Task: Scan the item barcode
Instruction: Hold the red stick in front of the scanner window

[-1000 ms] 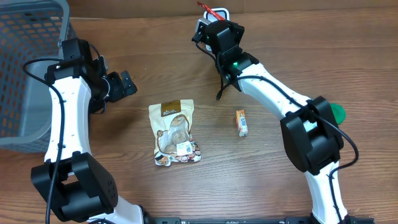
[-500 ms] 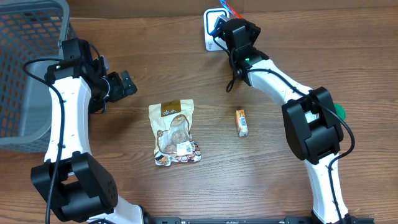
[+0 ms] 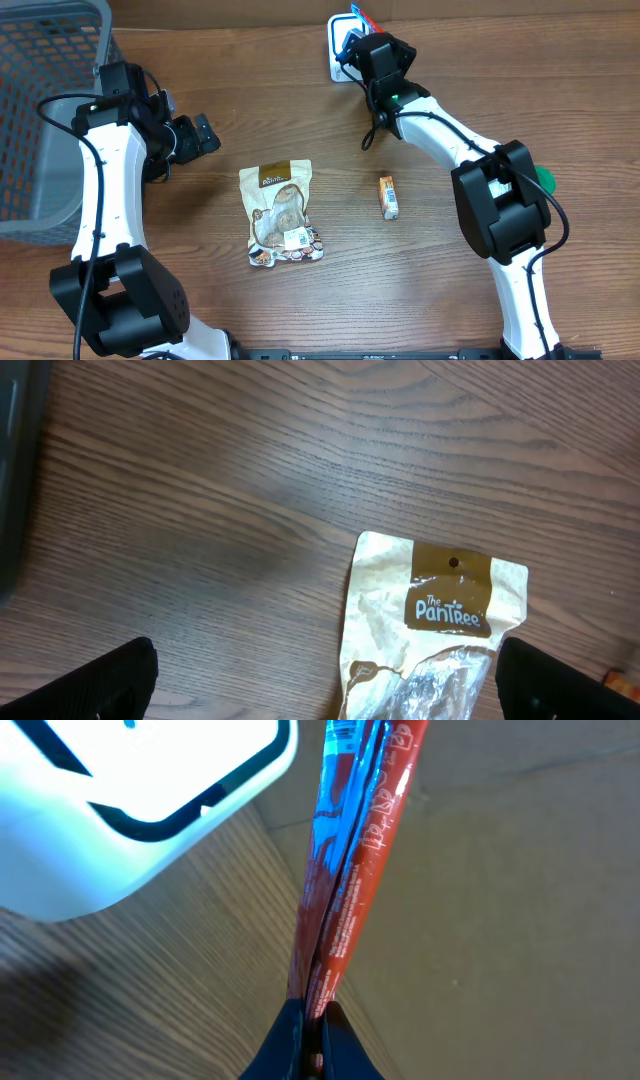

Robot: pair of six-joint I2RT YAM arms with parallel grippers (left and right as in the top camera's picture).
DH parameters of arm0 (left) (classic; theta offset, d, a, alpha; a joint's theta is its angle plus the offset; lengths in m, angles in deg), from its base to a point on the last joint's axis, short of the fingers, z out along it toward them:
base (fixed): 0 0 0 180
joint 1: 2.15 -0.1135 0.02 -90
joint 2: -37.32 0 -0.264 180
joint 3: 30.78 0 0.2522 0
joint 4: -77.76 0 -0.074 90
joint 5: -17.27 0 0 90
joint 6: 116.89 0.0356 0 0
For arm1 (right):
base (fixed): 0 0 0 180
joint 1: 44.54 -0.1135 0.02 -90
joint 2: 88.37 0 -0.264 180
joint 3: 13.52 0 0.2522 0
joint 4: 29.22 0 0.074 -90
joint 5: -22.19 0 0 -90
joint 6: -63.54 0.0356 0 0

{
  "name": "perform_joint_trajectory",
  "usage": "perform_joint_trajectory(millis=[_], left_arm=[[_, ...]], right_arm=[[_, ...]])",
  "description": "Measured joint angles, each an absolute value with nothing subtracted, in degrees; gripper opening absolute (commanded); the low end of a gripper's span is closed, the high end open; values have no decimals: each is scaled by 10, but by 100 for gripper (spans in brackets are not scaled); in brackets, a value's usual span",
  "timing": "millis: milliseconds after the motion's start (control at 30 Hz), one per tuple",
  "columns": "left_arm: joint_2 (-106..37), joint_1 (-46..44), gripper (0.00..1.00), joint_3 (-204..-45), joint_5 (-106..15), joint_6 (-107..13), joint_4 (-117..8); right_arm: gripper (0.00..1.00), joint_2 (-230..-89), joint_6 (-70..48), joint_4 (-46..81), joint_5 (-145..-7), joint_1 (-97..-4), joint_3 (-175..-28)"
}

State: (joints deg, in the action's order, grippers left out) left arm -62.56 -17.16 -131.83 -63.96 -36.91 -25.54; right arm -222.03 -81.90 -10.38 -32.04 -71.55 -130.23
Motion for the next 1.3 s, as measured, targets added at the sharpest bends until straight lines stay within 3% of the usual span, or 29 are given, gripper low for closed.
perform_joint_trajectory(millis=[633, 1300], left_arm=[[-626, -172, 100, -1318, -640, -369, -255], [-626, -172, 100, -1318, -640, -369, -255]], right_arm=[[4, -2220, -831, -74, -328, -724, -1302], [4, -2269, -939, -265, -222, -735, -1302]])
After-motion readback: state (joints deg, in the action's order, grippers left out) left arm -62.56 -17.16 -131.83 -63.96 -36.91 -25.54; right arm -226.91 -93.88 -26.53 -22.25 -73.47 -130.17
